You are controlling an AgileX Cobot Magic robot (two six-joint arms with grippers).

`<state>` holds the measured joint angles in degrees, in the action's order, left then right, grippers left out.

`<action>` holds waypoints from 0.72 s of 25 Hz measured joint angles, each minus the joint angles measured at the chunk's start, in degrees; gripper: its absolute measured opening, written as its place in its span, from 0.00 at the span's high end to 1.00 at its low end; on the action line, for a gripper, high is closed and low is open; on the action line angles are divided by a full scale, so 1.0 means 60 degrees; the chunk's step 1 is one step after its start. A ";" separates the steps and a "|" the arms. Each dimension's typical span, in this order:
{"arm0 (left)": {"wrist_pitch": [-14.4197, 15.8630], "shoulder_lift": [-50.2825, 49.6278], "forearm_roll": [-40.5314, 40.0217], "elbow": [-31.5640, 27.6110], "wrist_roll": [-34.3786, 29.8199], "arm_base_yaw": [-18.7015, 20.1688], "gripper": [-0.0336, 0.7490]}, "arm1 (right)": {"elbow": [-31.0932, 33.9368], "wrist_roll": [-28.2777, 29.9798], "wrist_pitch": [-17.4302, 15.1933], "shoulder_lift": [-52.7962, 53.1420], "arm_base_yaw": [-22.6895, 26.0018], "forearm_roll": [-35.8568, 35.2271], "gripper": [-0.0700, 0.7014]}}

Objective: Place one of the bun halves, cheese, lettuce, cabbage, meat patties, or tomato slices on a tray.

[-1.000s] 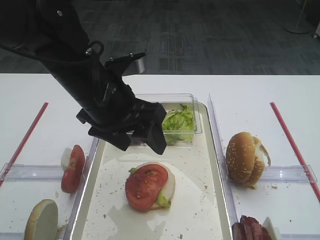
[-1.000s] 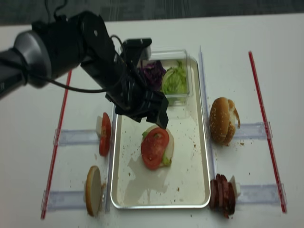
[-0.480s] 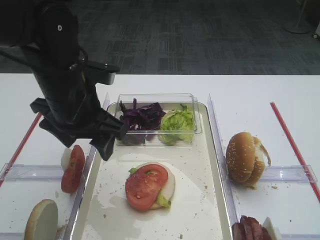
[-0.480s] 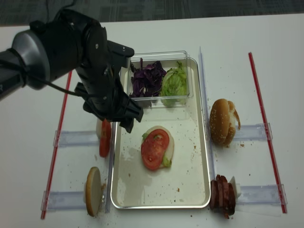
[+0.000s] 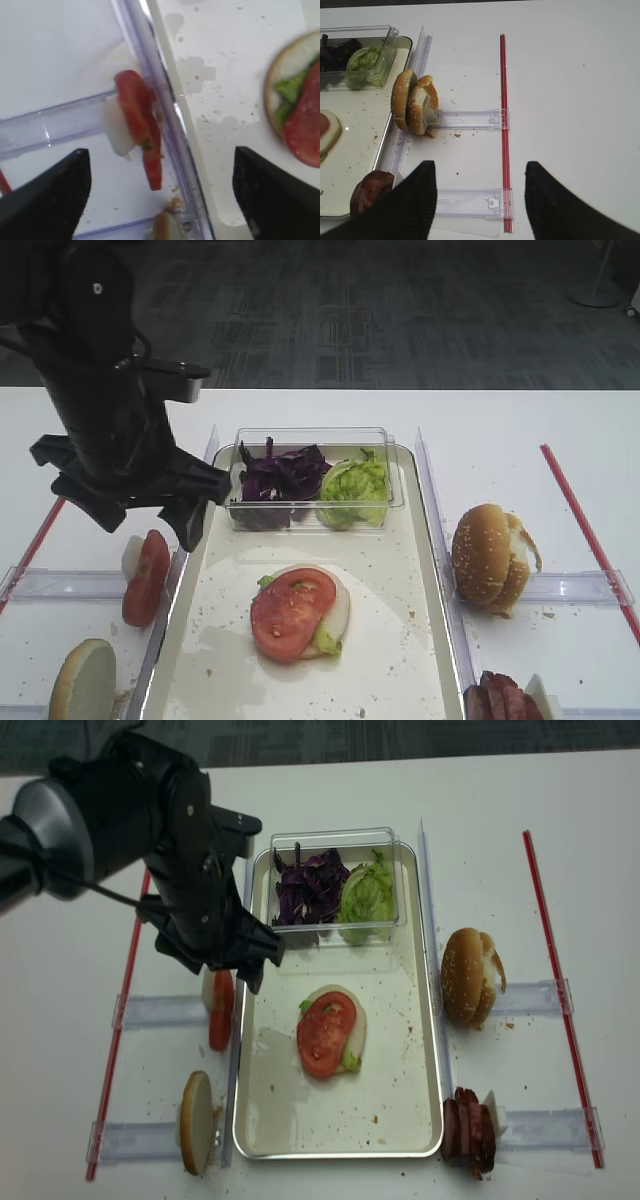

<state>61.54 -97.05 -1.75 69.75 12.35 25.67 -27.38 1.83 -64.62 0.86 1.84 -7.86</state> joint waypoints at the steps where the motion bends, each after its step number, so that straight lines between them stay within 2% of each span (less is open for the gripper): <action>1: 0.0019 0.0000 0.0040 0.0000 0.0000 -0.0294 0.27 | 0.0000 0.0000 0.0000 0.0000 0.0000 0.0000 0.36; 11: 0.0341 0.0000 -0.0017 0.0000 -0.0120 -0.3606 0.27 | 0.0000 0.0000 0.0000 0.0000 0.0000 0.0000 0.36; 14: 0.0517 0.0000 -0.0457 0.0000 -0.0206 -0.4056 0.27 | 0.0000 0.0000 0.0000 0.0000 0.0000 0.0000 0.36; 18: 0.0563 0.0000 -0.0686 0.0000 -0.0366 -0.4208 0.27 | 0.0000 0.0000 0.0000 0.0000 0.0000 0.0000 0.36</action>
<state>64.92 -97.05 -5.87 69.75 10.15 0.42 -27.38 1.83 -64.62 0.86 1.84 -7.86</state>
